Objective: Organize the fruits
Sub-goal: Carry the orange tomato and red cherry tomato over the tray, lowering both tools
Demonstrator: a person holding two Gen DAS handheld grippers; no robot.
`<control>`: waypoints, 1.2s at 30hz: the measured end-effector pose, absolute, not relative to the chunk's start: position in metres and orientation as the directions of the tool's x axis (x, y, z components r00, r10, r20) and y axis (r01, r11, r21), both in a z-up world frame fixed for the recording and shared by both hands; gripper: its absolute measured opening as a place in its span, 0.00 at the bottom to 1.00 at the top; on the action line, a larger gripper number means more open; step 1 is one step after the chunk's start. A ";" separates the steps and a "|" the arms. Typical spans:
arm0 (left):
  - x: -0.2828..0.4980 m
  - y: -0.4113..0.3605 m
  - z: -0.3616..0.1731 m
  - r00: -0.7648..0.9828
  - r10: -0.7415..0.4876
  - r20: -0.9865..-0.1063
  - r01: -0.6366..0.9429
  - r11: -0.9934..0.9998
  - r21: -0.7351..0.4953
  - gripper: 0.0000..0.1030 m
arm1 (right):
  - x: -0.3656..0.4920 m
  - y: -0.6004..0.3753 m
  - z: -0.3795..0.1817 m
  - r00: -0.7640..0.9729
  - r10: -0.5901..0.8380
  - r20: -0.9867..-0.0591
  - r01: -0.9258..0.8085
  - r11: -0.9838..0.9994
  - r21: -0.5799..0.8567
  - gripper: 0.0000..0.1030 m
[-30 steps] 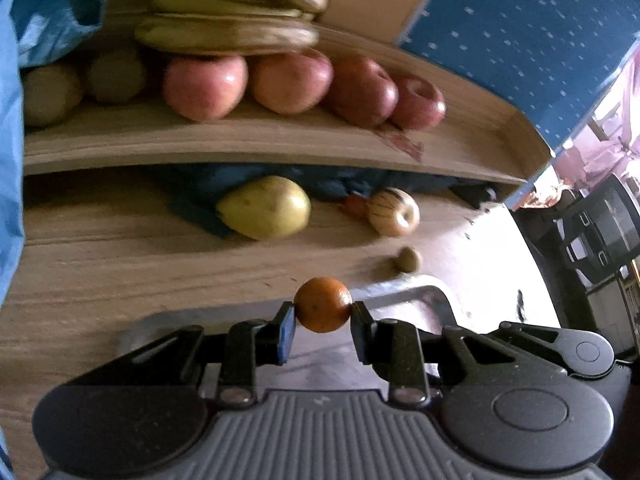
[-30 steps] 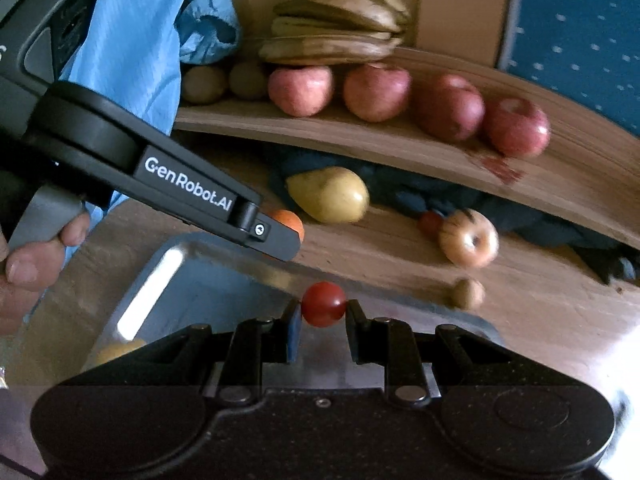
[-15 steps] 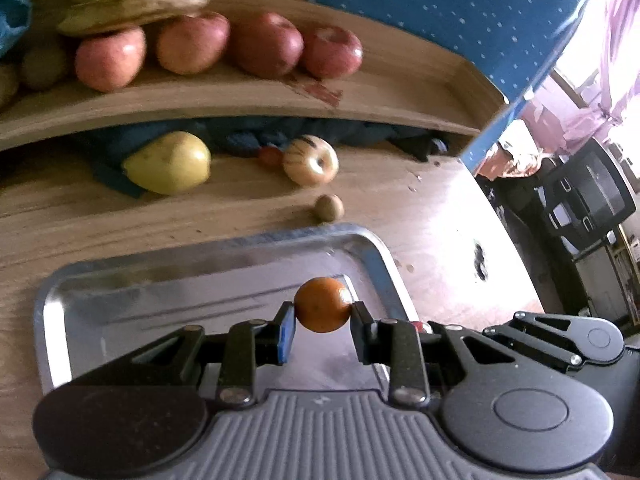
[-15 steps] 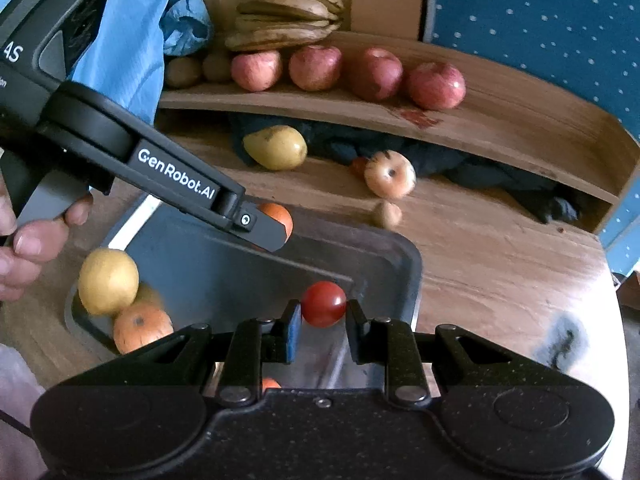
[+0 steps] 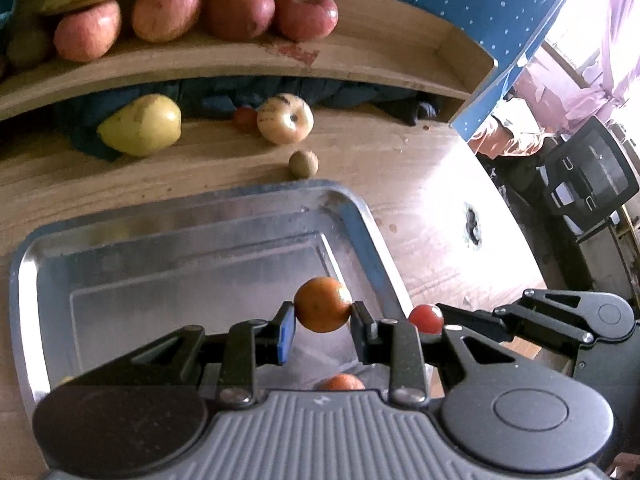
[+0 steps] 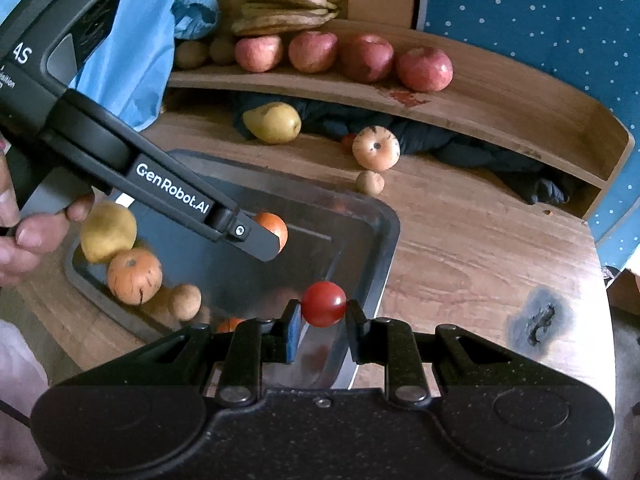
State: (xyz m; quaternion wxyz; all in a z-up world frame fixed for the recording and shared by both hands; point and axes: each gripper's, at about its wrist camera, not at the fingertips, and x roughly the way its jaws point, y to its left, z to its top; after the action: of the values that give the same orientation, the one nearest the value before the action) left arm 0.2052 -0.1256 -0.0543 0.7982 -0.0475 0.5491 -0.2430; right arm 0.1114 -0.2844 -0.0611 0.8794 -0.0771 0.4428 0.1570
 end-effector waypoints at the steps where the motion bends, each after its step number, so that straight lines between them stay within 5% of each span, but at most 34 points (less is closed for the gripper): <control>1: 0.203 -0.126 -0.056 0.276 -0.435 -0.857 0.336 0.879 -0.338 0.32 | 0.110 -0.285 -0.062 0.555 0.212 -0.804 -0.350 0.937 0.005 0.24; 36: 0.180 -0.139 -0.070 0.246 -0.304 -0.921 0.315 0.923 -0.220 0.32 | 0.099 -0.276 -0.087 0.450 0.284 -0.847 -0.476 0.878 0.042 0.25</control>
State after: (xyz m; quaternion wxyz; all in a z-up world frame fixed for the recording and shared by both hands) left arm 0.1803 -0.1387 -0.0699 0.7892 0.0049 0.5820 -0.1961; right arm 0.0988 -0.2764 -0.0868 0.8453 -0.1015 0.4738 0.2250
